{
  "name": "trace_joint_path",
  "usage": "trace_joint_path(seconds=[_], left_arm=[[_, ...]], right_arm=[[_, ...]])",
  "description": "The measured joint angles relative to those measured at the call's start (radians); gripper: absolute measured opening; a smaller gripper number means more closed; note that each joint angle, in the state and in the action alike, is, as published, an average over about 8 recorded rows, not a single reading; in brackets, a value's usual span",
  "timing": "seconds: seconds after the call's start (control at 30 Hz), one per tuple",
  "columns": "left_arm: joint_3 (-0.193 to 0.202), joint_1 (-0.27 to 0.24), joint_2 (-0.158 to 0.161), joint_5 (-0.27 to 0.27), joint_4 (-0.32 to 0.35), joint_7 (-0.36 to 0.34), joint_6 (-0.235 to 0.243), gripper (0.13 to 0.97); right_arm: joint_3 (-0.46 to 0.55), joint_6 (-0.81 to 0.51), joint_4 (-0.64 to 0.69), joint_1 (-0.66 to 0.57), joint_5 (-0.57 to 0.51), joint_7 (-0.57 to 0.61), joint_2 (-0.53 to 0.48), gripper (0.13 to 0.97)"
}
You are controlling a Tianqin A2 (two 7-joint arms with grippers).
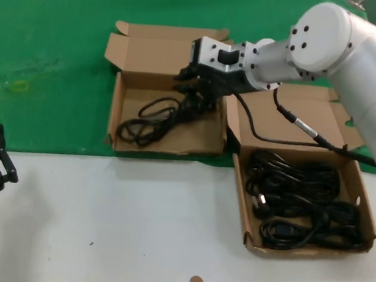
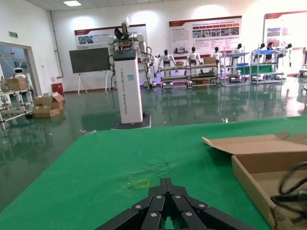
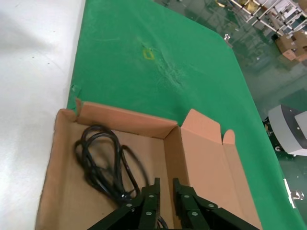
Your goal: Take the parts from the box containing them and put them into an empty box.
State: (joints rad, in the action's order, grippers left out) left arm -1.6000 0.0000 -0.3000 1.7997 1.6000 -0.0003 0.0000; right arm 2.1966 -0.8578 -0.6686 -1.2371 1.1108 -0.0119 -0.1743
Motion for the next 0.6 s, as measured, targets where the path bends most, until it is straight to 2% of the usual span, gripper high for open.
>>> trace_joint_path(seconds=[0.23, 0.53, 0.6], left_arm=[[0.000, 0.000, 0.000, 0.000, 0.000, 0.000, 0.000, 0.144], [0.000, 0.000, 0.000, 0.000, 0.000, 0.000, 0.000, 0.148], [0.000, 0.000, 0.000, 0.000, 0.000, 0.000, 0.000, 0.149]], right_arm=[[-0.008, 0.032, 0.061, -0.017, 0.022, 0.047, 0.021, 0.212], [-0.011, 0.041, 0.070, -0.016, 0.029, 0.056, 0.023, 0.339], [-0.015, 0.047, 0.062, -0.007, 0.034, 0.056, 0.022, 0.388]])
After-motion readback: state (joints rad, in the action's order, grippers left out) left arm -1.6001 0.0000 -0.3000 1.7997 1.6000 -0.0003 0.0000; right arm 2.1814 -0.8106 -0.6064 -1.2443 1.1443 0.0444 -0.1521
